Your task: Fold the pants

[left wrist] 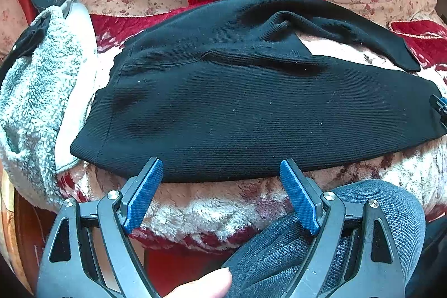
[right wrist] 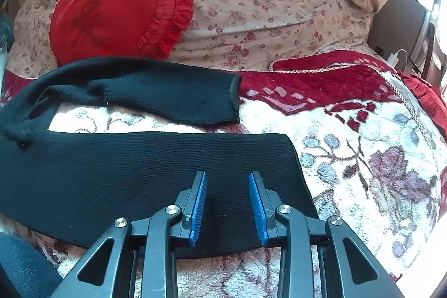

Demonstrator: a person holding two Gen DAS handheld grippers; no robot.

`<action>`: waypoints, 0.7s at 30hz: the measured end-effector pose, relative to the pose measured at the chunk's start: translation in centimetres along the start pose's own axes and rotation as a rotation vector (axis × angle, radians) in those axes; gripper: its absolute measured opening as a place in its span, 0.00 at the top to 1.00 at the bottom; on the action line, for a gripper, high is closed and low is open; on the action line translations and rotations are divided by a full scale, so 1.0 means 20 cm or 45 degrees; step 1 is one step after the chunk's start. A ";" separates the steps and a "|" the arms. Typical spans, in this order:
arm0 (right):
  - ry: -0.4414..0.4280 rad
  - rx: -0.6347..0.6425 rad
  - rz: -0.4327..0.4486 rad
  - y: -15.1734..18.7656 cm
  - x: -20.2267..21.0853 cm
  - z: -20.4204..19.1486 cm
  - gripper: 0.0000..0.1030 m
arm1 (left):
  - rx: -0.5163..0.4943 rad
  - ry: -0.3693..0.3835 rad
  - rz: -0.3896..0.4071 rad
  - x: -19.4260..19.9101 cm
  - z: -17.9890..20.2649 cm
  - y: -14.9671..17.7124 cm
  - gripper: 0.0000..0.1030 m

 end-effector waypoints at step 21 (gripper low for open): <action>0.009 -0.005 0.007 -0.01 0.00 0.02 0.71 | -0.001 0.007 0.001 0.00 0.00 0.00 0.17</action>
Point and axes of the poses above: each gripper's, at about its wrist camera, not at the fingertips, and x roughly against the way its jaws point, z to its right, y to its underside, the point moved 7 cm from there along -x, roughly the way its jaws point, and after that the axes turned 15 degrees about -x, right-handed, at the moved point
